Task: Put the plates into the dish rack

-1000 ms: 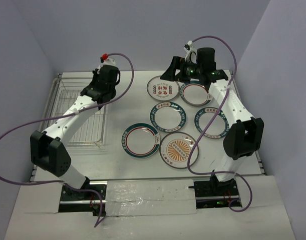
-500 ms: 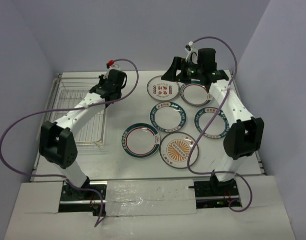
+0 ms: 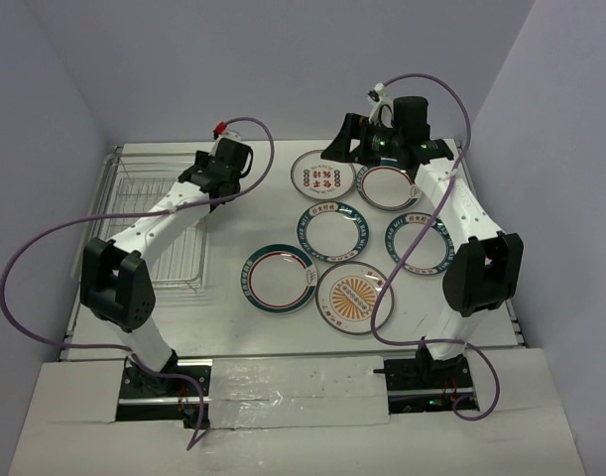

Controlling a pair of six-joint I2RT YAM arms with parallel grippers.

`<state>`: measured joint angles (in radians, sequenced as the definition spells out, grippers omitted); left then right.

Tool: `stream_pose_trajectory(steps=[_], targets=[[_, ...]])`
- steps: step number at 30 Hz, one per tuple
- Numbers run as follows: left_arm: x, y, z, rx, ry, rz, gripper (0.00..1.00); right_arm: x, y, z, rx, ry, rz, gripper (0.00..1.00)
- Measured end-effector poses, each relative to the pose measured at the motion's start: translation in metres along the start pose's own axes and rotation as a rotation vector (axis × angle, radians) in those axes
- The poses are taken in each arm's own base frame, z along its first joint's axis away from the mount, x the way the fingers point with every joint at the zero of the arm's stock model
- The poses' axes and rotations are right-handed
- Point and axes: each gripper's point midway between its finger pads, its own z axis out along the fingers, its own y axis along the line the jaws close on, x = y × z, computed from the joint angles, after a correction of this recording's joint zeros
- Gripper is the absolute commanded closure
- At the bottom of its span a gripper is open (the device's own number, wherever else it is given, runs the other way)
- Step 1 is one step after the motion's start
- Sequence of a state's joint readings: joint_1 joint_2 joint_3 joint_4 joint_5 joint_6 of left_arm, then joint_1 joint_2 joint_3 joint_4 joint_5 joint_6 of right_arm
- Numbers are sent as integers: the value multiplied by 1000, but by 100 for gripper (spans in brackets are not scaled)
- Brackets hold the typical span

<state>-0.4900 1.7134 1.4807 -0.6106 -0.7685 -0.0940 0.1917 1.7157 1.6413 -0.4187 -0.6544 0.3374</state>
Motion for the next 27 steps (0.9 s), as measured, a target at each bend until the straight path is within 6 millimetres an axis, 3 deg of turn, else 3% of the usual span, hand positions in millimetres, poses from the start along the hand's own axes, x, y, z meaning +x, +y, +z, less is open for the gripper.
stream_pose_trajectory(steps=[7, 9, 13, 17, 21, 23, 27], targets=[[0, -30, -11, 204, 15, -18, 22, 5, -2, -1, -4, 20, -37, 0], [-3, -37, -19, 276, 12, -35, 9, 11, -4, 0, -14, 43, -65, 0], [-25, -37, -45, 450, -29, -111, 1, 35, -9, 8, -33, 132, -134, 2], [-65, -6, -76, 607, -135, -247, 1, 83, -1, 28, -70, 294, -253, 5], [-87, 23, -109, 728, -251, -311, 1, 148, 35, 59, -173, 489, -405, 9], [-86, 26, -123, 795, -300, -318, 1, 182, 51, 73, -226, 578, -473, 9], [-56, 20, -134, 893, -302, -304, 1, 229, 62, 99, -300, 722, -560, 11]])
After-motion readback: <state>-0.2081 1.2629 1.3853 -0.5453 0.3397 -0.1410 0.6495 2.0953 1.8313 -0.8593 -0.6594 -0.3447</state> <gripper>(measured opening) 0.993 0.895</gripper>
